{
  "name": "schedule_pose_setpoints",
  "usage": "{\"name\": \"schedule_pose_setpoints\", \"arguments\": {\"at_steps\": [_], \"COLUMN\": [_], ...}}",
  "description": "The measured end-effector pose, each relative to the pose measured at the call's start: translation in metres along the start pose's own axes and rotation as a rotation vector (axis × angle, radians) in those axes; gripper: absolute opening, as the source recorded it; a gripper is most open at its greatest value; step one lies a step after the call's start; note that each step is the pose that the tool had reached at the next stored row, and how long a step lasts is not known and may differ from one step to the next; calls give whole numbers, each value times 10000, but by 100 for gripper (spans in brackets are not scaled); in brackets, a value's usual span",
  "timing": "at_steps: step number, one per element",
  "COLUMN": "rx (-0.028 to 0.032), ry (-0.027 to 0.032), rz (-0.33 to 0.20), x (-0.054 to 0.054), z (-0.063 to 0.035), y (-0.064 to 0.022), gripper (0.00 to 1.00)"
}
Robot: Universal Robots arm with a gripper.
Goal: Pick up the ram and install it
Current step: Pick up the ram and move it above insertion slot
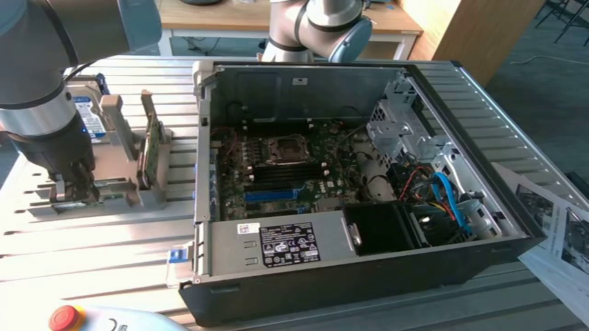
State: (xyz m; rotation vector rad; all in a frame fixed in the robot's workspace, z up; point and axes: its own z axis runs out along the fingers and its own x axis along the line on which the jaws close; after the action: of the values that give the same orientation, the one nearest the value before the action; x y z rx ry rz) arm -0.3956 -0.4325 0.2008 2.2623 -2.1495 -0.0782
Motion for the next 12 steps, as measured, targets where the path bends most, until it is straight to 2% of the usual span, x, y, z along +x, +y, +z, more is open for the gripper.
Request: {"name": "schedule_pose_setpoints", "arguments": {"at_steps": [12], "rx": [1], "ry": [0], "rz": [0], "x": [0], "z": [-1], "y": [0], "gripper": [12]}}
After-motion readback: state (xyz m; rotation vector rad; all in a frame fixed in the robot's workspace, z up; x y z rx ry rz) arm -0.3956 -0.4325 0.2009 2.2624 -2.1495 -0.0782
